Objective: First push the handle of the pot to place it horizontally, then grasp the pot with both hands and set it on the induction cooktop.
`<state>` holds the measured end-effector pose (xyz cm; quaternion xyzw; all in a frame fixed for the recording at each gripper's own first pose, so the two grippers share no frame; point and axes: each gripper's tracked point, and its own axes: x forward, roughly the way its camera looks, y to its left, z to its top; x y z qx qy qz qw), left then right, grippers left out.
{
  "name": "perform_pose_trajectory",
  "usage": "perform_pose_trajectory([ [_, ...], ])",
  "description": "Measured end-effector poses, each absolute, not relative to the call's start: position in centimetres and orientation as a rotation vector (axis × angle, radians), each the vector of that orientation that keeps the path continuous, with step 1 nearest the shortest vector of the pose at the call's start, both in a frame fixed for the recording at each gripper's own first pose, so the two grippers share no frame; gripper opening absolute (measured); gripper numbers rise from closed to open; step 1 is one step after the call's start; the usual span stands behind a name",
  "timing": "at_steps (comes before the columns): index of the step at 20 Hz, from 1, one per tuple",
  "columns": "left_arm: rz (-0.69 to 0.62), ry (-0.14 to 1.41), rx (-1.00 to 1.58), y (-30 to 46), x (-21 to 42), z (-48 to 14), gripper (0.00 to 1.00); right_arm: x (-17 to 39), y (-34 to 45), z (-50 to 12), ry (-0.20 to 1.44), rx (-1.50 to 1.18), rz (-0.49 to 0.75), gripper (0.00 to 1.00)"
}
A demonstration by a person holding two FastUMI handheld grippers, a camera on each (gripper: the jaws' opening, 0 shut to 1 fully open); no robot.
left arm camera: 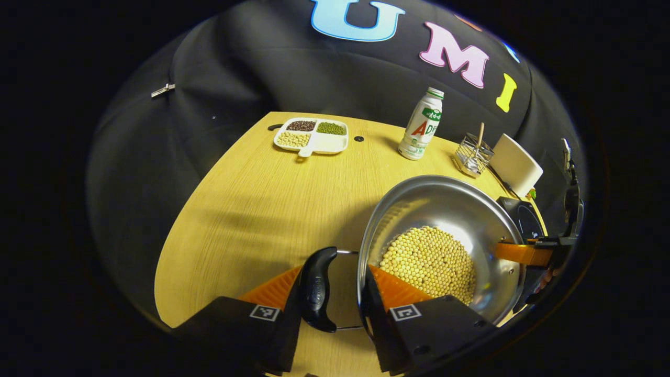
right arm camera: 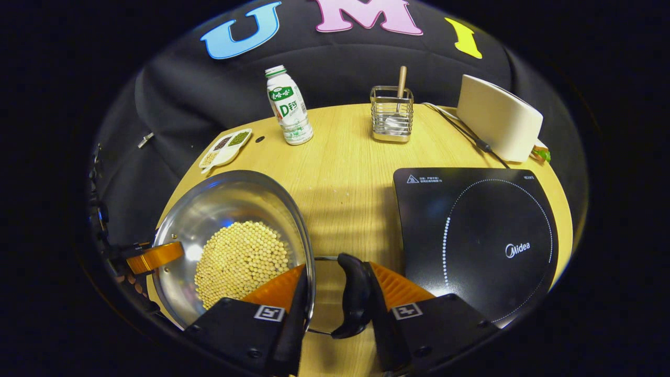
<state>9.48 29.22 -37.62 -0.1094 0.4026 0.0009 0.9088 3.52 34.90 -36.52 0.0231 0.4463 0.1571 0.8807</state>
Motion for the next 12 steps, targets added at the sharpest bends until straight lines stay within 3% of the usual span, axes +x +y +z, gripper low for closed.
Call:
perform_pose_trajectory([
  [1,0.002,0.842,-0.223,29.2,9.3,-37.7,0.6,3.2,34.8,-36.2,0.93,0.046,0.32,0.51],
  [4,0.009,0.835,-0.228,29.0,8.6,-36.4,0.58,2.7,34.6,-35.3,0.953,0.055,0.334,0.55],
  [12,0.004,0.834,-0.212,24.1,6.9,-29.8,0.58,2.7,29.3,-29.4,0.936,0.053,0.345,0.55],
])
